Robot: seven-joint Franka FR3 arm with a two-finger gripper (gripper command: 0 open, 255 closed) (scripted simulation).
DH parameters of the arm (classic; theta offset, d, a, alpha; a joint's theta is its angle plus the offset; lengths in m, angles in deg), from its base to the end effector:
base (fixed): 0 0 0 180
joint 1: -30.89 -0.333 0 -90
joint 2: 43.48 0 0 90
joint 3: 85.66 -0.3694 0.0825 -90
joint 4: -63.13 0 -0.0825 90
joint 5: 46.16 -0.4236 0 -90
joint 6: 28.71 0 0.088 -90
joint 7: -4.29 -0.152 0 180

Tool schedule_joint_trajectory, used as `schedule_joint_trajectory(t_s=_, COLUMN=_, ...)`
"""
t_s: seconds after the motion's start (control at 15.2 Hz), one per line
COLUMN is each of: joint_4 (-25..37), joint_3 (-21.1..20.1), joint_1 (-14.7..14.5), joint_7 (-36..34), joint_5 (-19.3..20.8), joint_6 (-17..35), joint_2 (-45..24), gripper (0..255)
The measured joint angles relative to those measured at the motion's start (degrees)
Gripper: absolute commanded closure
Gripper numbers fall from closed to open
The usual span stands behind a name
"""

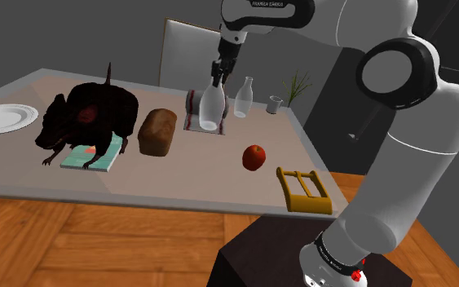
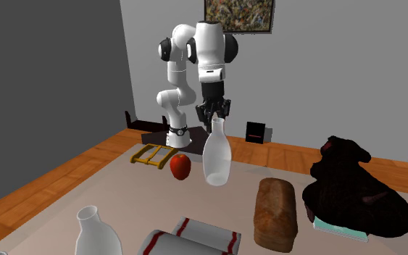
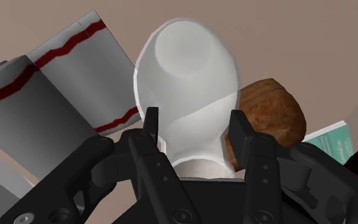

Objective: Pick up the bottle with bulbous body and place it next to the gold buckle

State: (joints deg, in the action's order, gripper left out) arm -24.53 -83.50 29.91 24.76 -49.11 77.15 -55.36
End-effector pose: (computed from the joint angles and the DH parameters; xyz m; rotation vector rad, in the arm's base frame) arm 0.6924 -0.0058 0.5475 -3.0738 -0.5064 -0.1816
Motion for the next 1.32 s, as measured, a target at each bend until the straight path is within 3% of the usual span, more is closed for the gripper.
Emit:
schedule_joint_trajectory(t_s=0.53, joint_4=-10.5, joint_3=0.0, joint_1=-0.1, joint_7=-0.3, joint_5=0.6, joint_6=-4.8, joint_2=15.4, gripper=255)
schedule_joint_trajectory(t_s=1.32, joint_4=-17.1, joint_3=0.1, joint_1=0.2, joint_7=-0.5, joint_5=1.4, joint_6=-17.7, joint_2=34.9, gripper=255)
